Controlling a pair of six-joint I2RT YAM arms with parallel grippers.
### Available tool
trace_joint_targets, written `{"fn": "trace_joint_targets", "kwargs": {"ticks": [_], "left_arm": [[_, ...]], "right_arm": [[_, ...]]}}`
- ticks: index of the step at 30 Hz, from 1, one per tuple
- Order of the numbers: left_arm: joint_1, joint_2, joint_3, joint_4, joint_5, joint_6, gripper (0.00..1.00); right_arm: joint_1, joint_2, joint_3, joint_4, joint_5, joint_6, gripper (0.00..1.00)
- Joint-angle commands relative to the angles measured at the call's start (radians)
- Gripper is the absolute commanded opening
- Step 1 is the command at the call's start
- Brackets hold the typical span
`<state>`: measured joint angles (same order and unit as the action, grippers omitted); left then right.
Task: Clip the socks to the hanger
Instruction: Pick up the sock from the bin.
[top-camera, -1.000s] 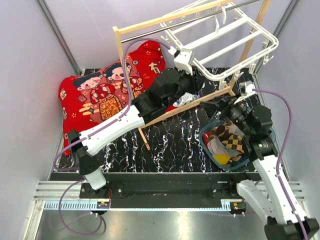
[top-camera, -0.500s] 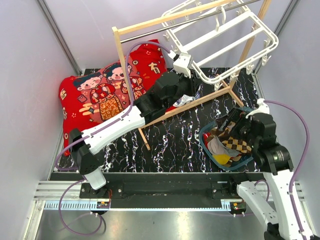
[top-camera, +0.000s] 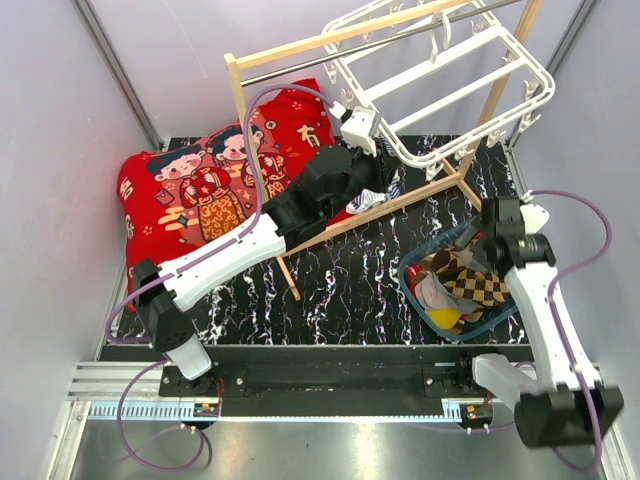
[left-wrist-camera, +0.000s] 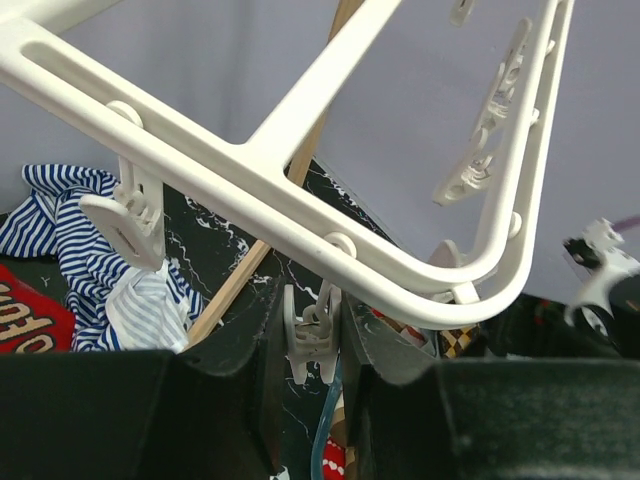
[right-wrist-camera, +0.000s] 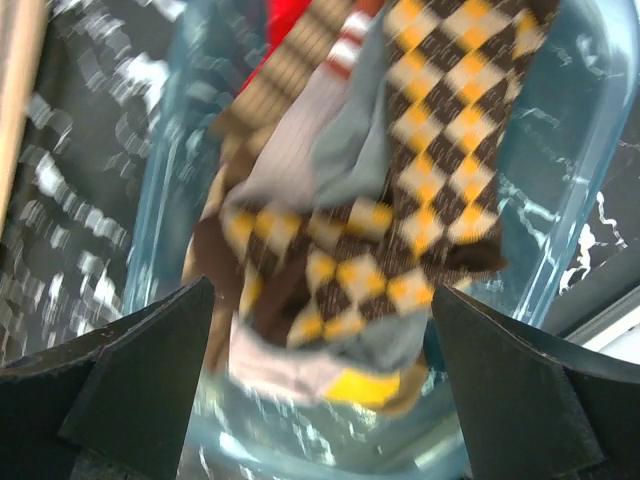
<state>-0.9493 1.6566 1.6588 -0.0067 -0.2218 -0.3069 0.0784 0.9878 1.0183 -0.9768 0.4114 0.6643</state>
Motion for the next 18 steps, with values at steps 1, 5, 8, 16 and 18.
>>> {"fn": "trace_joint_targets", "kwargs": {"ticks": [1, 5, 8, 16, 18], "left_arm": [[0.004, -0.050, -0.028, 0.051, -0.013, -0.008, 0.00], [0.004, -0.054, -0.028, 0.053, 0.004, -0.012, 0.00], [0.004, -0.060, -0.030, 0.056, 0.006, -0.011, 0.00], [0.006, -0.052, -0.030, 0.062, 0.024, -0.027, 0.00], [0.004, -0.052, -0.031, 0.062, 0.027, -0.029, 0.00]], "right_arm": [[-0.119, 0.133, 0.086, 0.136, 0.050, 0.012, 1.00], [-0.274, 0.227, 0.094, 0.222, -0.009, 0.015, 1.00], [-0.347, 0.285, 0.089, 0.286, -0.060, -0.005, 0.90], [-0.516, 0.462, 0.089, 0.384, -0.255, -0.110, 0.67], [-0.529, 0.469, 0.072, 0.414, -0.278, -0.120, 0.63]]}}
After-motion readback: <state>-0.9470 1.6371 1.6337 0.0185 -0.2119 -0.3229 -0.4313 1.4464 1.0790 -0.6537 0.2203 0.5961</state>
